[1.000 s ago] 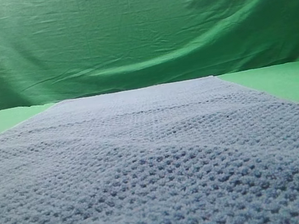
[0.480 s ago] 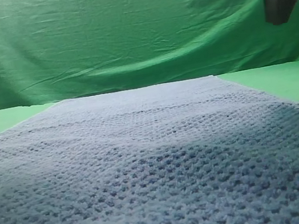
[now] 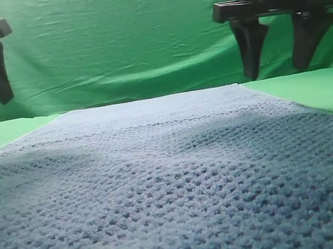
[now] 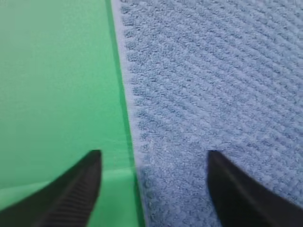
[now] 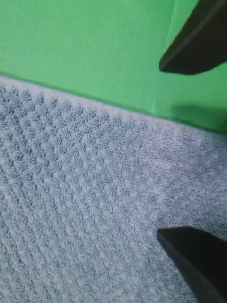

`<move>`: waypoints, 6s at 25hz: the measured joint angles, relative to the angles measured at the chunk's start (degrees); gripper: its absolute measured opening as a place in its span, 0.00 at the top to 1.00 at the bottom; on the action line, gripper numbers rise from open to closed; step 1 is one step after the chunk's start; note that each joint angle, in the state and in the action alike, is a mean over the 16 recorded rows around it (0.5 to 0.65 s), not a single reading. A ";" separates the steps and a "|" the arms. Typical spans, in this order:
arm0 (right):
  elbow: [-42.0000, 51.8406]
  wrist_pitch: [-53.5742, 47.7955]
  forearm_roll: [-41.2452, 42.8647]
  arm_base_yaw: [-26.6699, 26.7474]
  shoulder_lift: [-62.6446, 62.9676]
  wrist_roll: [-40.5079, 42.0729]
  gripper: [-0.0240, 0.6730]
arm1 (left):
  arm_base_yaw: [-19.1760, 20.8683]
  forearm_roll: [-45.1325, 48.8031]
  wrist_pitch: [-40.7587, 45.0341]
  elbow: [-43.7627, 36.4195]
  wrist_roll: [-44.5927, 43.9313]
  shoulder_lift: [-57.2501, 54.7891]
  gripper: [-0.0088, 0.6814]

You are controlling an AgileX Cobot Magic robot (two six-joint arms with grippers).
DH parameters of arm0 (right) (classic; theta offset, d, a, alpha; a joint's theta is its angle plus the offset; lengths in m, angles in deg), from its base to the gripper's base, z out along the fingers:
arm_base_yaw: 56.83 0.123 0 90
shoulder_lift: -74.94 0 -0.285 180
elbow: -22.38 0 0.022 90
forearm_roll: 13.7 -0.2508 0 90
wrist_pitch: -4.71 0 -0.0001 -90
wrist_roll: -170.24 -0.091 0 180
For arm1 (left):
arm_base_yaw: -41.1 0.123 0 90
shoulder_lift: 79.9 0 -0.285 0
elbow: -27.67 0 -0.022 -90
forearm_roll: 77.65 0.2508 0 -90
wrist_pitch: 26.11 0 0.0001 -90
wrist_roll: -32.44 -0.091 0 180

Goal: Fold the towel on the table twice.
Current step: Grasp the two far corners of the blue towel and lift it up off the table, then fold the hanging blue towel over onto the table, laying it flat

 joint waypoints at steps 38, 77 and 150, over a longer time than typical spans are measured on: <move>-2.82 6.57 -0.74 0.01 -9.81 0.95 0.40 | -5.46 10.07 6.41 7.75 9.00 -14.26 0.32; -51.64 -7.21 6.96 -0.65 -6.06 2.43 0.97 | -6.36 9.86 14.04 47.73 11.41 -4.34 0.99; 2.63 1.50 -2.16 -1.12 8.93 6.47 0.97 | -14.77 20.38 -16.40 -14.28 32.35 11.15 0.99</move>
